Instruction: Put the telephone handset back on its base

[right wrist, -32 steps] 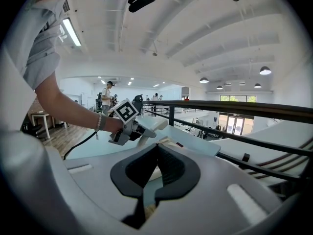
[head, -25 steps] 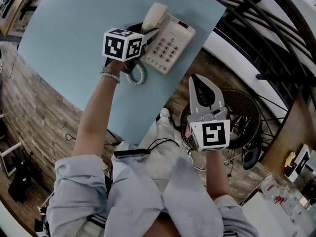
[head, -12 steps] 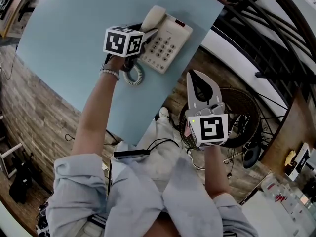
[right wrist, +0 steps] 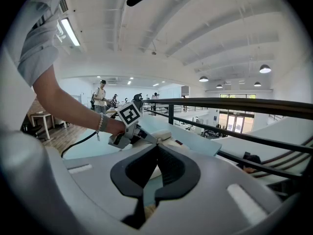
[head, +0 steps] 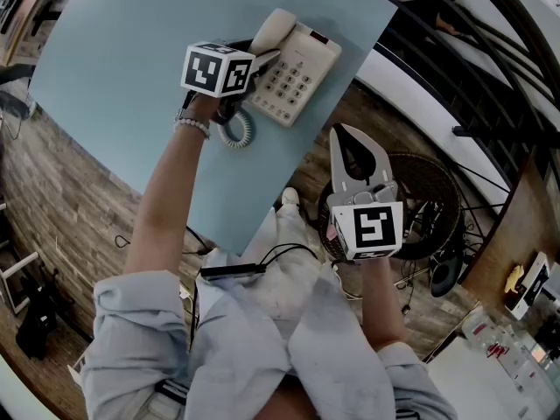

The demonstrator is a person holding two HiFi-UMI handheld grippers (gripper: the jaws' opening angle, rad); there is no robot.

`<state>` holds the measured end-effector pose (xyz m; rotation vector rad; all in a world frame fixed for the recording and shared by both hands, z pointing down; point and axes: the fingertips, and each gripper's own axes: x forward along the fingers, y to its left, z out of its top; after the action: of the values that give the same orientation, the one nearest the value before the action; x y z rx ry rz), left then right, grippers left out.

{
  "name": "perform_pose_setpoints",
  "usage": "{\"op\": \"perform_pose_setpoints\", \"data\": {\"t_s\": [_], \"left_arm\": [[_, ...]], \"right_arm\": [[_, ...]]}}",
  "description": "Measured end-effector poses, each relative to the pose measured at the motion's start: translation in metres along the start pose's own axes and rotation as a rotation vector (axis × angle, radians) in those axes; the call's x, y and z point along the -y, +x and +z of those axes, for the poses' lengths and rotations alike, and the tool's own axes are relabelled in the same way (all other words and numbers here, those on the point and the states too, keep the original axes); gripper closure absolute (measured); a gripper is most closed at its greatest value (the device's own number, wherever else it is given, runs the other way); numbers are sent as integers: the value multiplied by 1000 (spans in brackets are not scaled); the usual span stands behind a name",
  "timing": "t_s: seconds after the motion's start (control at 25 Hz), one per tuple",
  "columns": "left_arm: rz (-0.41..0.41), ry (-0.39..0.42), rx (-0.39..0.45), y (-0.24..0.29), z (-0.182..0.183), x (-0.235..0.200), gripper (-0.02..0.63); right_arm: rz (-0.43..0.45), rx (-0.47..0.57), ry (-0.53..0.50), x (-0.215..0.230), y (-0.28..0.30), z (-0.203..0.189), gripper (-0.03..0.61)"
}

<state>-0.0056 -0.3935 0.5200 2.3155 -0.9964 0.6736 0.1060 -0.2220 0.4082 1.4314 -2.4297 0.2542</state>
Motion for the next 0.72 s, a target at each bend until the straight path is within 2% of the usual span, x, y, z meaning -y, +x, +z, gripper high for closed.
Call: {"op": "perform_pose_setpoints", "data": {"t_s": [0.28,0.72], "left_arm": [[-5,5,-23,0,-9,3,403],[30,46,9,0,-13,4,403]], "right_arm": [[5,-22,-11,-4,-4,-3,572],[-9,4,-8,-8,-10,-1,572]]}}
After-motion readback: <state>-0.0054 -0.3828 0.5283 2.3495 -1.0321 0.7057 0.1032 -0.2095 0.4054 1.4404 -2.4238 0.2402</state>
